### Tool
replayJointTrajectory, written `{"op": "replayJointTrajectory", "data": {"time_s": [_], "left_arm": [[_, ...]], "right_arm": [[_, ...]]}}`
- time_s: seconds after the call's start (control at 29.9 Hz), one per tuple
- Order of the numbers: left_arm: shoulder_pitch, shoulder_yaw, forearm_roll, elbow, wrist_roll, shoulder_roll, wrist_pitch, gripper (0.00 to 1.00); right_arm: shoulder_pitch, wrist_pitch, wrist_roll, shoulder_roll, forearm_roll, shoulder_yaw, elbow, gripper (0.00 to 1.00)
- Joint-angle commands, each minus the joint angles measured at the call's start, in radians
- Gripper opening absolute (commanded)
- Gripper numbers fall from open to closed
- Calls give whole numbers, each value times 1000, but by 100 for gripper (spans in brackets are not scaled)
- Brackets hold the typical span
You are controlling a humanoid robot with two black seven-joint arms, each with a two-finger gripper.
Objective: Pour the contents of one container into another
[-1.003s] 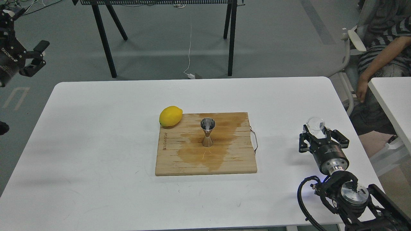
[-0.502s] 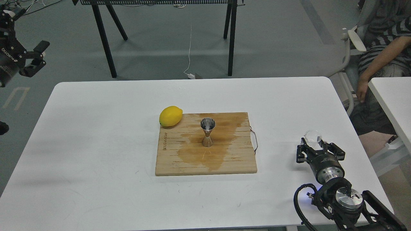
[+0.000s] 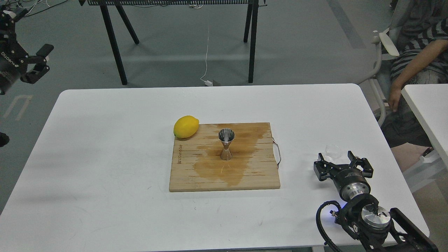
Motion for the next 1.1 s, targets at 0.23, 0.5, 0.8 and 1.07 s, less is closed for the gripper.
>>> {"op": "replayJointTrajectory", "data": {"time_s": [0.23, 0.5, 0.8, 1.07], "left_arm": [[0, -1, 0, 0, -1, 1, 0, 100], [0, -3, -1, 0, 0, -5, 0, 100], [3, 14, -116, 11, 5, -17, 0, 100], [14, 12, -178, 49, 4, -104, 0, 100]], "right_arm": [[-67, 27, -1, -153, -10, 4, 210, 98], [115, 7, 5, -281, -37, 8, 212, 98], [389, -5, -47, -319, -411, -134, 60, 99], [408, 7, -54, -330, -447, -213, 21, 100]]}}
